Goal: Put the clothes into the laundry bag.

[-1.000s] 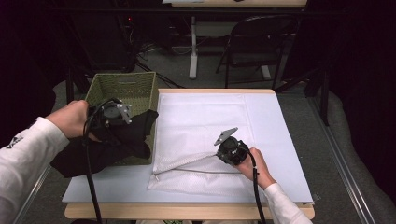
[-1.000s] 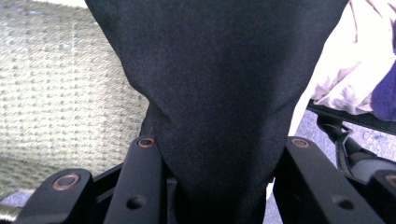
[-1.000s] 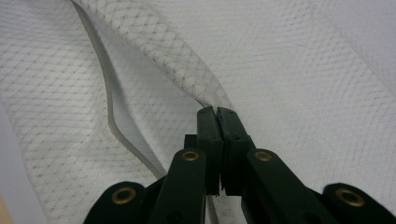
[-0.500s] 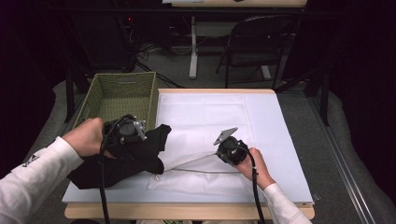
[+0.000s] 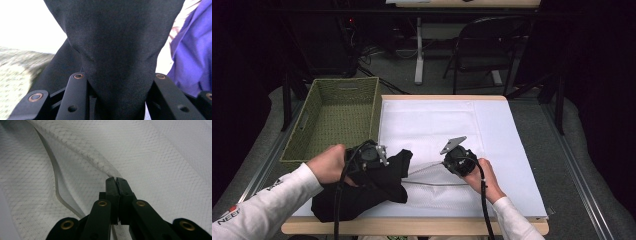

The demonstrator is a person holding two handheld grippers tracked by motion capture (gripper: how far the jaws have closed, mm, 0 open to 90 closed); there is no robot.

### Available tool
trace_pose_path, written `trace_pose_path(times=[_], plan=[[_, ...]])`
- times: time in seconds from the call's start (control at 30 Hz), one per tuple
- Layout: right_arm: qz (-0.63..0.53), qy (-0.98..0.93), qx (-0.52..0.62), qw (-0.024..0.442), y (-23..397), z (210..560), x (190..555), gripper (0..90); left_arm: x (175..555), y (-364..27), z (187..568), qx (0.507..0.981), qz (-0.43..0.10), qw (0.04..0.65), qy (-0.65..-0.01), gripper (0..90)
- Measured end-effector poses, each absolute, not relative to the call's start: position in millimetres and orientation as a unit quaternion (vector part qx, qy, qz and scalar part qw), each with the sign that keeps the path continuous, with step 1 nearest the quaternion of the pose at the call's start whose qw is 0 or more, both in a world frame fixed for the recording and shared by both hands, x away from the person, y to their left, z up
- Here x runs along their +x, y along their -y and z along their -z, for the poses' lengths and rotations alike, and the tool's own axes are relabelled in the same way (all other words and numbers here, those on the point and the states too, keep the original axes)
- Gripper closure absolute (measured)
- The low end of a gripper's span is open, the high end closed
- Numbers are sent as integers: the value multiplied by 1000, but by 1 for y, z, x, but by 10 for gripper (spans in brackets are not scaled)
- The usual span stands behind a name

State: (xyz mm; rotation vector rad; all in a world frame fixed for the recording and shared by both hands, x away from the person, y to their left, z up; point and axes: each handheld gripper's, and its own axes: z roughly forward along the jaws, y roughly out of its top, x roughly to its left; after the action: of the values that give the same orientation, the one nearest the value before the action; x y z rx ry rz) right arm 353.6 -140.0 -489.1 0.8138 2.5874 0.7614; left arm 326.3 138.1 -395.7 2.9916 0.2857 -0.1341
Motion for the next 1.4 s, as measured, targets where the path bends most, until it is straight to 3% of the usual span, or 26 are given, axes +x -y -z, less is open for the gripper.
trace_pose_path(times=[0.27, 0.63, 1.03, 1.4], plan=[[-273, -903, 286, 167, 140, 487, 353, 895, 328, -112, 424, 990, 80, 82, -77, 653], [-290, -897, 286, 171, 138, 482, 350, 896, 336, -91, 464, 989, 89, 85, -84, 644], [-304, -881, 305, 196, 139, 481, 353, 899, 330, -85, 467, 990, 98, 81, -65, 648], [-357, -863, 300, 194, 142, 454, 341, 899, 353, -87, 455, 979, 93, 108, -142, 647]])
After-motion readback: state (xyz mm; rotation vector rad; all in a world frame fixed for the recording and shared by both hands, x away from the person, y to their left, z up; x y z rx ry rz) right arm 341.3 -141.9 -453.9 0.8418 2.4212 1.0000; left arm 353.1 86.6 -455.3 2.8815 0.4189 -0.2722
